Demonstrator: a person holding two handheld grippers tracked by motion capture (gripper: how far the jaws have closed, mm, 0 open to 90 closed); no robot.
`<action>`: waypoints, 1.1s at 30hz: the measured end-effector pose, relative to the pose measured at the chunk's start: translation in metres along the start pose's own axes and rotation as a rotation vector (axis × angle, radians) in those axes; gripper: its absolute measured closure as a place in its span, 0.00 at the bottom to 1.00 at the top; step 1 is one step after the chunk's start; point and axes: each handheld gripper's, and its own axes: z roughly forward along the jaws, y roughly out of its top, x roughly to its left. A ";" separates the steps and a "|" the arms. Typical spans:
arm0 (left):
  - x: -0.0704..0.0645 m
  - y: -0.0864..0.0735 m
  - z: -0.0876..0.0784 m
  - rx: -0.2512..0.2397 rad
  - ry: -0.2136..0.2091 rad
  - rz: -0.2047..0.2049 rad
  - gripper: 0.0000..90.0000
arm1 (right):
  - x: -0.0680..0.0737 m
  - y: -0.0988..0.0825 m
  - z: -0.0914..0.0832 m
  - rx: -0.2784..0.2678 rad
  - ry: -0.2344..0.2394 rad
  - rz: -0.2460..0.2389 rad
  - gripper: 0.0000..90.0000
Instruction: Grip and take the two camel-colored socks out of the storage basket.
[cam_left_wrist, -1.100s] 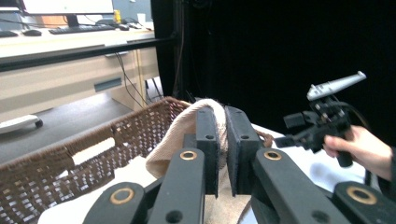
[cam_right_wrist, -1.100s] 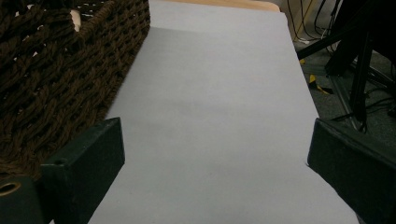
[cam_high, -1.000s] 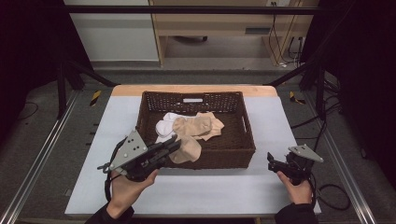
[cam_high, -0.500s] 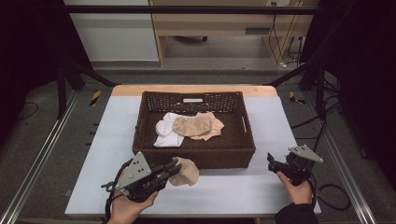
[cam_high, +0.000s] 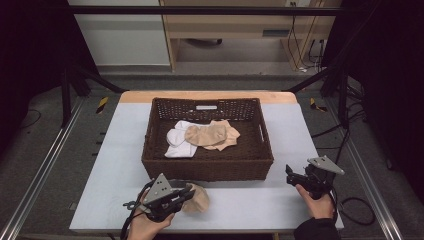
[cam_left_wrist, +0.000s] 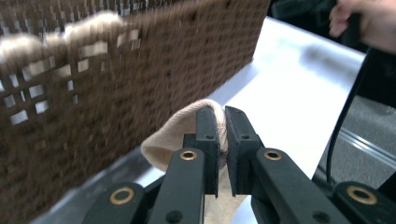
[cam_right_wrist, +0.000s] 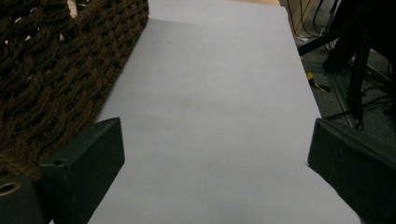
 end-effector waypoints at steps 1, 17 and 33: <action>0.000 0.000 0.000 0.000 0.000 0.000 0.94 | 0.000 0.000 0.000 0.000 0.000 0.000 0.05; 0.012 -0.013 0.004 -0.001 0.059 -0.056 0.76 | 0.000 -0.003 0.003 0.023 -0.001 -0.008 0.05; 0.025 0.036 -0.032 -0.198 0.128 -0.064 0.65 | -0.001 -0.002 0.002 0.020 -0.008 0.018 0.04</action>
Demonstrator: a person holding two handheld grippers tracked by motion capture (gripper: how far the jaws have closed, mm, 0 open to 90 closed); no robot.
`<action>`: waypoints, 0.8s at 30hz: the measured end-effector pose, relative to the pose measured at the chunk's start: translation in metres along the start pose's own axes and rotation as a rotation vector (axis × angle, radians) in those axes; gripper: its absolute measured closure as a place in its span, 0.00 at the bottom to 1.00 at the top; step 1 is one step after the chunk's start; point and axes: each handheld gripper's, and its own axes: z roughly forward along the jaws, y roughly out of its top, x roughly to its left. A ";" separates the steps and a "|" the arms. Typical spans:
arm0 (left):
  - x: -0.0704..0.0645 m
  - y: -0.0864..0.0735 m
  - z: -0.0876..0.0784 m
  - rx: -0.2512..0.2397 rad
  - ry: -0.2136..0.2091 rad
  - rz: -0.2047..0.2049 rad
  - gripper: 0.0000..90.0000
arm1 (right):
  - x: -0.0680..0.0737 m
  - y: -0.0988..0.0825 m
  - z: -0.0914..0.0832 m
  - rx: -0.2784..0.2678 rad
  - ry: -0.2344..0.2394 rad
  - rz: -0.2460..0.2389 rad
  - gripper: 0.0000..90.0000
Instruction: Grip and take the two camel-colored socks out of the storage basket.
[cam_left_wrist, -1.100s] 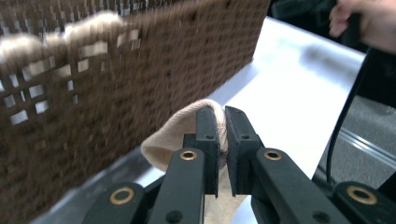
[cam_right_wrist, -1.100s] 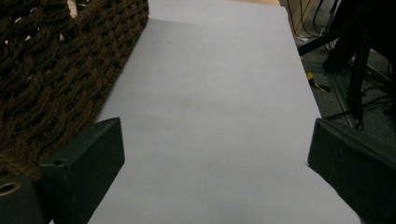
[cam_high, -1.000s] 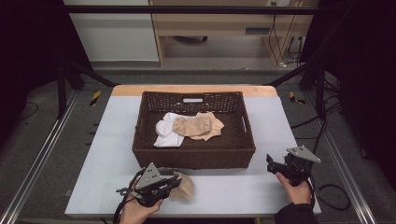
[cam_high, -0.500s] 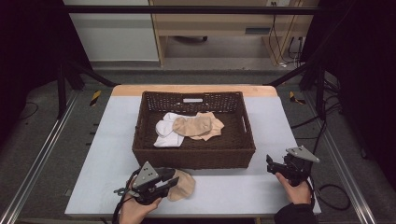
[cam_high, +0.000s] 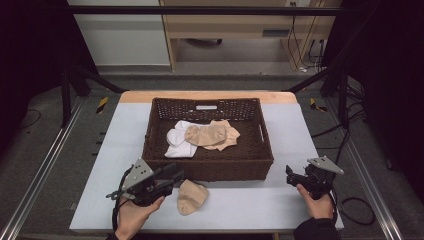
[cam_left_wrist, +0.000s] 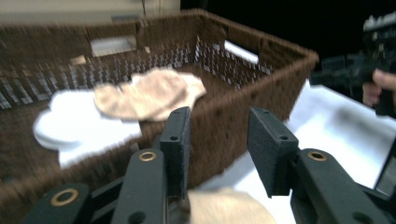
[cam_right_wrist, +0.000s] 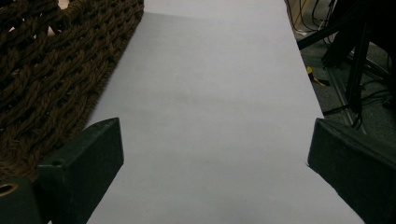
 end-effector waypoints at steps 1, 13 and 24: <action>0.002 0.010 0.000 -0.017 0.009 0.008 0.65 | 0.000 0.000 0.000 0.000 0.000 0.000 0.04; 0.026 0.065 0.016 -0.099 0.070 0.010 0.59 | -0.001 0.001 0.000 -0.004 -0.005 -0.001 0.04; 0.051 0.105 0.050 -0.073 0.167 0.012 0.53 | -0.001 0.002 0.000 -0.008 -0.020 -0.002 0.04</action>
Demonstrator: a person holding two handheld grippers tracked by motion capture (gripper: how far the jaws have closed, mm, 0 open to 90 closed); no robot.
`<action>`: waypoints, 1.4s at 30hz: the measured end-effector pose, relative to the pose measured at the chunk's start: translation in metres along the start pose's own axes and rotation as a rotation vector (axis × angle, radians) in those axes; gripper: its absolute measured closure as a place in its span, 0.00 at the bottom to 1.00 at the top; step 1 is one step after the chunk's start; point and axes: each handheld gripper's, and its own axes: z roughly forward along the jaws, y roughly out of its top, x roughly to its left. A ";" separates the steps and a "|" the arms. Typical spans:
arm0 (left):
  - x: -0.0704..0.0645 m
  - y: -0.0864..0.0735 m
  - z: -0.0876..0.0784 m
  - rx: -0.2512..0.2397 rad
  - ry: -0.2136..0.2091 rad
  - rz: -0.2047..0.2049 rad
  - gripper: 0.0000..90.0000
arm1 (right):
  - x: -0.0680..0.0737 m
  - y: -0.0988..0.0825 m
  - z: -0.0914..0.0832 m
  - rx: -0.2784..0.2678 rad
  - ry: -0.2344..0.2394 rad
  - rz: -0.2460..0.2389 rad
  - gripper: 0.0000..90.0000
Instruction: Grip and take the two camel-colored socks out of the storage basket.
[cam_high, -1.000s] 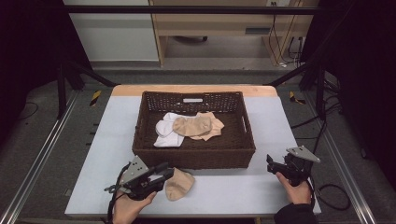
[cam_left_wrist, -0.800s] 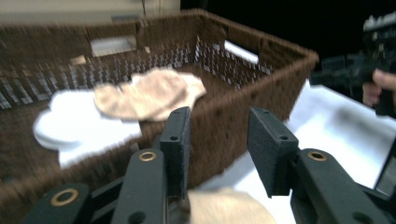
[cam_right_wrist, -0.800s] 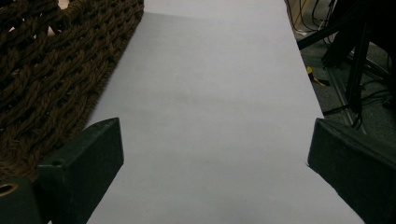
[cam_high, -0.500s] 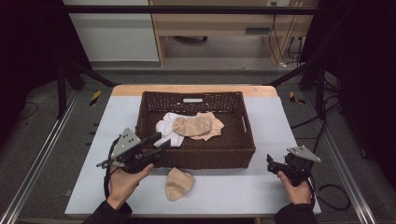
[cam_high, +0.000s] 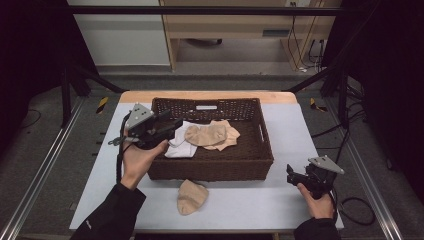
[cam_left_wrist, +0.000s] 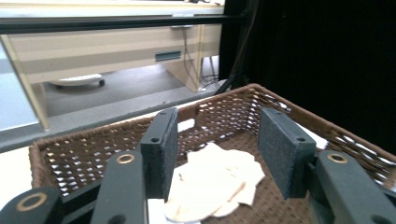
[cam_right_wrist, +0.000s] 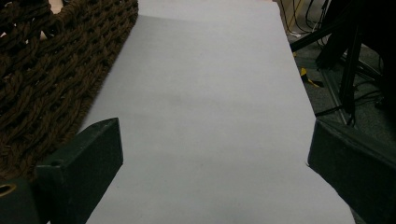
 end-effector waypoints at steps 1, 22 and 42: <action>0.001 0.001 0.005 0.008 0.010 0.002 0.52 | 0.000 0.000 0.000 0.000 0.000 0.001 0.04; 0.032 -0.030 0.103 0.171 0.134 0.053 0.41 | 0.000 0.001 0.003 0.001 -0.016 -0.006 0.05; 0.041 -0.068 0.134 0.383 0.128 0.057 0.56 | 0.002 0.001 0.004 -0.002 -0.026 -0.011 0.05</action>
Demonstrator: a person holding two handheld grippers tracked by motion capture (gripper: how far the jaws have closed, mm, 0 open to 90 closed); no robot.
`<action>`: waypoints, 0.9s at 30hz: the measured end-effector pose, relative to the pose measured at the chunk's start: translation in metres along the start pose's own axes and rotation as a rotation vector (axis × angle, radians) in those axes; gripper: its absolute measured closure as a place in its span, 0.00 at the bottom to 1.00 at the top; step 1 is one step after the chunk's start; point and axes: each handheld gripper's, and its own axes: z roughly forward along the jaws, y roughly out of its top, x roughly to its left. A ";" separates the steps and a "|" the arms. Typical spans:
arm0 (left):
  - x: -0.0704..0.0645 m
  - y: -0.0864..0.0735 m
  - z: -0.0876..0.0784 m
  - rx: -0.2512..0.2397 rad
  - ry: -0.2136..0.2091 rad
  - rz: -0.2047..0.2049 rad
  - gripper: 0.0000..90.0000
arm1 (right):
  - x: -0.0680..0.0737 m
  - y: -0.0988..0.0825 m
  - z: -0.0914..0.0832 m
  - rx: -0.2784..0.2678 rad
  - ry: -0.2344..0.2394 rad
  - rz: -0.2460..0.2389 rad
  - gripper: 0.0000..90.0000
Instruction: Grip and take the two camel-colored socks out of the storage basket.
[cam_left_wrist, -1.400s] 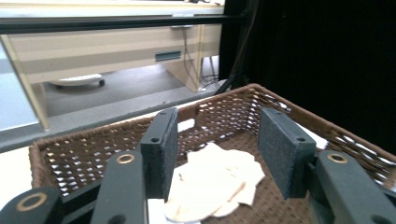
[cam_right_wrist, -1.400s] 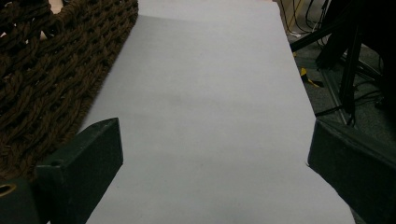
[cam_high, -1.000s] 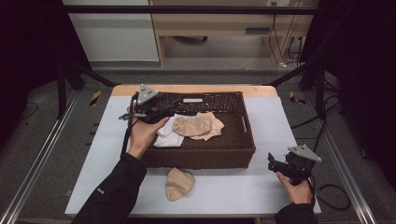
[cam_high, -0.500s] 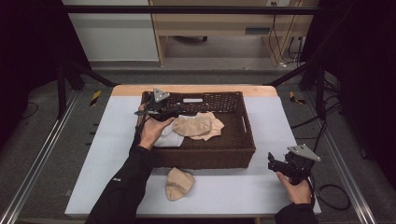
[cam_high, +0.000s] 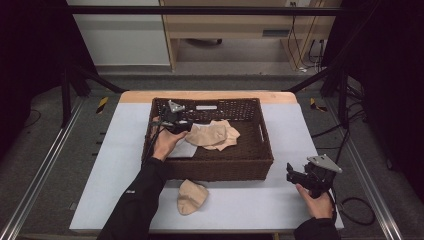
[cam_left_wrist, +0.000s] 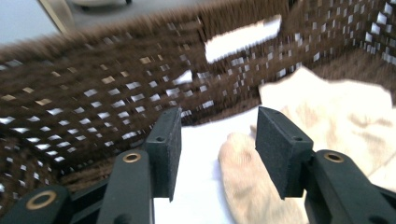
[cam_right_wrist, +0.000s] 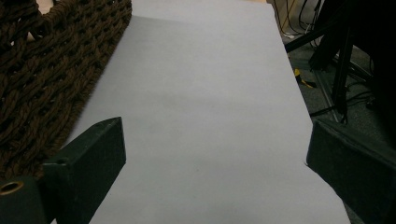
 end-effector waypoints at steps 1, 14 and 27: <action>0.000 -0.001 0.001 0.008 -0.004 -0.001 0.56 | 0.000 0.000 0.000 0.004 0.001 0.003 0.05; -0.002 -0.008 0.019 0.150 -0.049 0.036 0.57 | 0.001 0.000 0.001 0.006 0.003 -0.001 0.06; -0.009 -0.006 0.013 0.203 -0.104 0.084 0.94 | 0.001 0.000 0.000 0.002 0.001 -0.005 0.06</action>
